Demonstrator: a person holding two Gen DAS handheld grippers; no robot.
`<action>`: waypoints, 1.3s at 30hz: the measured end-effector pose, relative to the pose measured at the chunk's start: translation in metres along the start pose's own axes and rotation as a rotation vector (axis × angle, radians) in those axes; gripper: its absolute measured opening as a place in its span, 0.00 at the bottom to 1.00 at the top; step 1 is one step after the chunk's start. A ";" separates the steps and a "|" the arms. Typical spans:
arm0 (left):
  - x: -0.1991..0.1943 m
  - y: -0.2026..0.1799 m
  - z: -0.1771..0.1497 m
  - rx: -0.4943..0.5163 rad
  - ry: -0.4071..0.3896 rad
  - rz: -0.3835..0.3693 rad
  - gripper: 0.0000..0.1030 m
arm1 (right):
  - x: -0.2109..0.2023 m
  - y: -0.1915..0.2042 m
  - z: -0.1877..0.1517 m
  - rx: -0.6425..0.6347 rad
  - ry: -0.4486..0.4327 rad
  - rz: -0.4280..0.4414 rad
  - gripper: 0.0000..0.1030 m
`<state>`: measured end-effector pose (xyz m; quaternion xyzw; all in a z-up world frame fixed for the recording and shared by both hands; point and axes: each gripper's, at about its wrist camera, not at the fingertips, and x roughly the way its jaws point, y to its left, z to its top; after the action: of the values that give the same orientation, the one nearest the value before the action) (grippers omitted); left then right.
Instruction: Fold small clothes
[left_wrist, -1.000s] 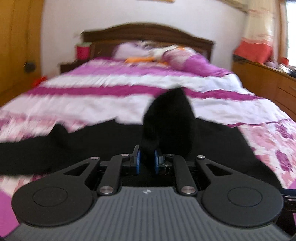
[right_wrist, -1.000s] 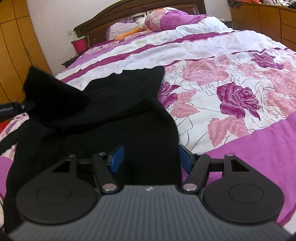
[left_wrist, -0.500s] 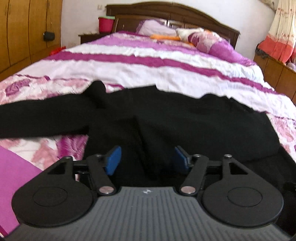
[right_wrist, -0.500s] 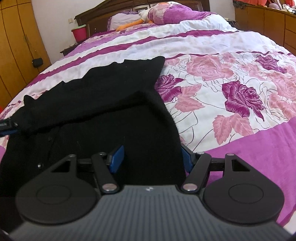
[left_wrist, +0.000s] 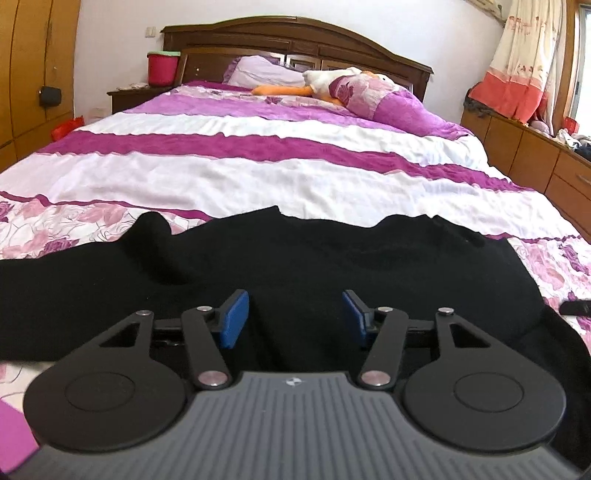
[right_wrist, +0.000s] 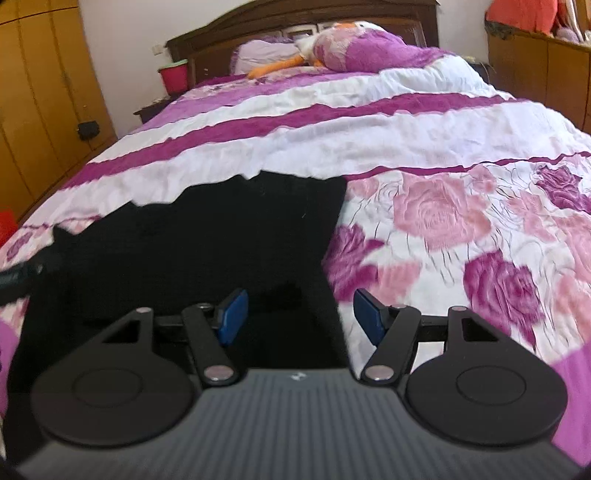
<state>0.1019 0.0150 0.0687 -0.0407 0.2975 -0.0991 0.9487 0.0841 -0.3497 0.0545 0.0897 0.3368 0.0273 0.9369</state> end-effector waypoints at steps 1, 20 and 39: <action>0.004 0.002 0.000 -0.005 0.005 0.008 0.60 | 0.007 -0.003 0.006 0.012 0.008 0.001 0.64; 0.058 0.024 -0.005 -0.133 0.066 -0.089 0.33 | 0.121 -0.027 0.067 0.066 0.005 -0.063 0.64; 0.058 -0.007 0.034 0.019 -0.093 -0.040 0.11 | 0.105 -0.019 0.067 0.038 -0.237 -0.087 0.08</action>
<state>0.1667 -0.0036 0.0655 -0.0420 0.2514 -0.1189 0.9596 0.2076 -0.3664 0.0364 0.0956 0.2275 -0.0305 0.9686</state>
